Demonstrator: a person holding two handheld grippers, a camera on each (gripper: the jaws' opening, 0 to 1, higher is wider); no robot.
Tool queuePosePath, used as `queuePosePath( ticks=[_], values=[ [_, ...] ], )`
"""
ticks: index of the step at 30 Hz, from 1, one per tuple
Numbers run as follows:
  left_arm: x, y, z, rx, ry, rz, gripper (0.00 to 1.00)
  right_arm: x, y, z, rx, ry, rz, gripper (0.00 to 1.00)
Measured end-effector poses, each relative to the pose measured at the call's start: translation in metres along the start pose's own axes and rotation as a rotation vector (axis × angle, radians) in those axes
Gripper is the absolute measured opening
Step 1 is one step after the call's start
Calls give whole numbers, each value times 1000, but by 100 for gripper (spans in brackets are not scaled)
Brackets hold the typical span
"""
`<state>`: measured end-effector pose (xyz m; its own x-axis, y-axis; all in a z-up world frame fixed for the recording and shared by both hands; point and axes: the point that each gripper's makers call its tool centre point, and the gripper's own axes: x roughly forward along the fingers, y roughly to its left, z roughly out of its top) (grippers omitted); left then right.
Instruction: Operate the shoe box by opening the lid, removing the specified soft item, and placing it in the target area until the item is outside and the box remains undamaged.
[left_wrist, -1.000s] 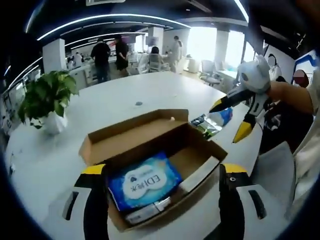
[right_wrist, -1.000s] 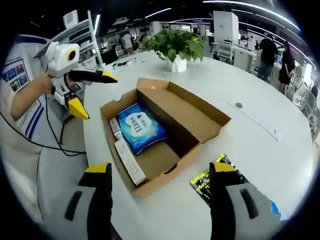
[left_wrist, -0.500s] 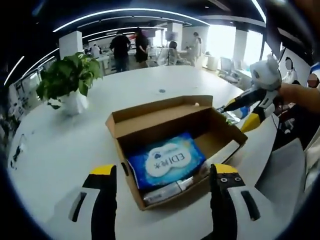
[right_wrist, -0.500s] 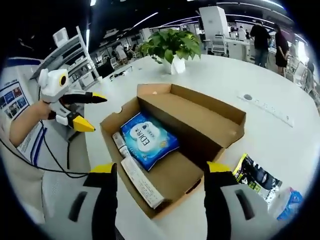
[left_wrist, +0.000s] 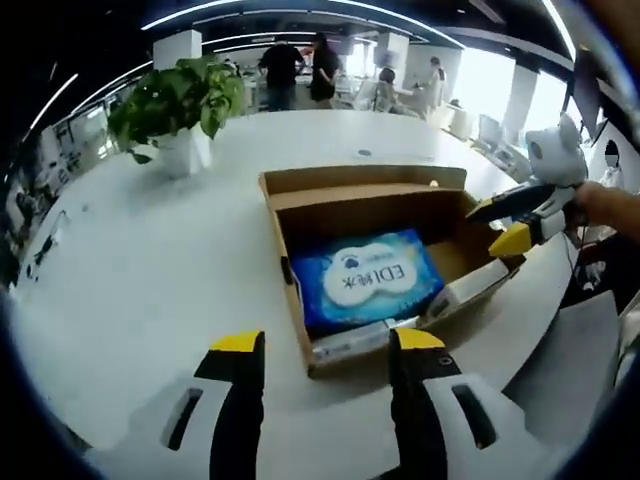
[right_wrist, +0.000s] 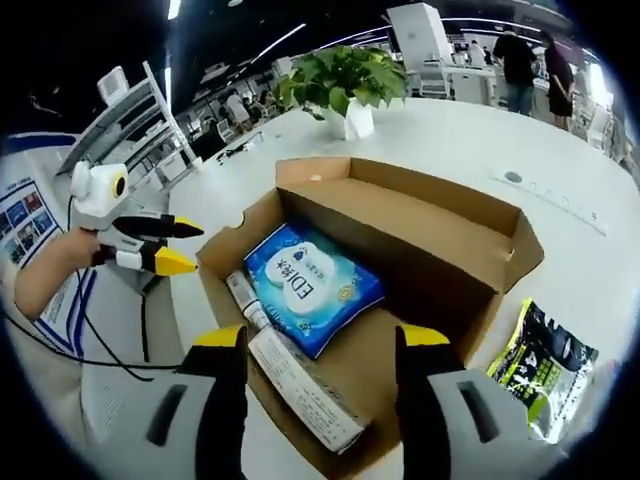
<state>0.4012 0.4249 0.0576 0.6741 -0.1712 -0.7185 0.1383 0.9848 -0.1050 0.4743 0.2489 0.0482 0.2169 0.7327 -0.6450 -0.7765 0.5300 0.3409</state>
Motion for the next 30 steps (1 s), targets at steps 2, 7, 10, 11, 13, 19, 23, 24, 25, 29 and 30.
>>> queuePosePath(
  ticks=[2,7,10,11,13,19,23,24,25,29,30],
  values=[
    [1,1,-2,-12,2,0,42,6,1,-2,10,16,-2,50],
    [3,4,-3,-59,-12,5,33,17,-1,-3,-1,31,-31,41],
    [6,6,-5,-88,-11,15,26,24,-1,-6,7,51,-36,39],
    [6,6,-5,-101,-13,19,23,27,-3,-8,12,65,-44,38],
    [7,7,-6,-121,-16,23,19,31,-3,-8,16,73,-46,36],
    [8,11,-6,-168,-33,49,5,42,-9,-12,18,110,-71,33],
    [9,12,-8,-195,-46,51,3,47,-12,-15,35,126,-78,32],
    [9,13,-8,-215,-50,50,3,49,-13,-16,48,133,-75,32],
    [9,13,-8,-219,-51,51,3,50,-13,-16,53,135,-75,32],
    [9,12,-8,-216,-56,55,3,58,-12,-17,76,138,-68,30],
    [9,12,-8,-216,-57,56,3,60,-12,-18,79,141,-69,29]
  ],
)
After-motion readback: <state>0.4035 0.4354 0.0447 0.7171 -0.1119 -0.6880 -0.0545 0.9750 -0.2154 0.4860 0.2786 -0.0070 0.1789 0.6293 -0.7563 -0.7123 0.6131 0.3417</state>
